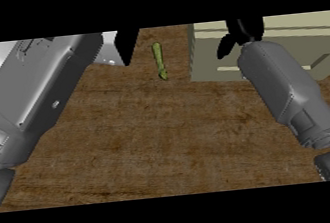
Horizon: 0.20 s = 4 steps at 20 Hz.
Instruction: Pick up the can, place it into the drawer and close the drawer
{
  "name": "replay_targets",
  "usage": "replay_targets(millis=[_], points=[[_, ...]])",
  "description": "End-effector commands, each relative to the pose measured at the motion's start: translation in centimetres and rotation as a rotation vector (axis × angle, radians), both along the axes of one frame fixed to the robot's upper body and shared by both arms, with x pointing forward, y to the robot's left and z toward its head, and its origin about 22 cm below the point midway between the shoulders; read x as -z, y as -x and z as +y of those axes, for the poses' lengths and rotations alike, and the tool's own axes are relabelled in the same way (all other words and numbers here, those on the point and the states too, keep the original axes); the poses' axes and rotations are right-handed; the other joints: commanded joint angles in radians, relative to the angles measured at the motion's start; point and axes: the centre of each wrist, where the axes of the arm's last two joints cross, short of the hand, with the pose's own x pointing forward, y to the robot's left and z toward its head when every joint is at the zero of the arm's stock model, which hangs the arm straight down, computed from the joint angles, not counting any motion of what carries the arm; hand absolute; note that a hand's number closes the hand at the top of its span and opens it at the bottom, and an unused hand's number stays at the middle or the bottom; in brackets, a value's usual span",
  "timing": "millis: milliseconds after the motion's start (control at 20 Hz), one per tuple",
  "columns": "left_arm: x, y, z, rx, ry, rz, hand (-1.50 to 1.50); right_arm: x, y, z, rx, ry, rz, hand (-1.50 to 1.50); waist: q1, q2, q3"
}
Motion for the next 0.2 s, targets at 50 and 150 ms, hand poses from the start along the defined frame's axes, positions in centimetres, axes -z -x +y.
replay_targets(millis=[50,150], points=[[0.8,0.3,2.5,-0.002,0.006,-0.008,-1.50,-3.0,-0.6,2.7,-0.051,-0.158,-0.121,-1.50,0.015,-0.012,-0.008],[1.0,0.6,3.8,0.022,-0.006,0.001,-1.50,-3.4,-0.8,2.0,-0.043,-0.168,-0.128,-1.50,0.023,-0.014,-0.008]])
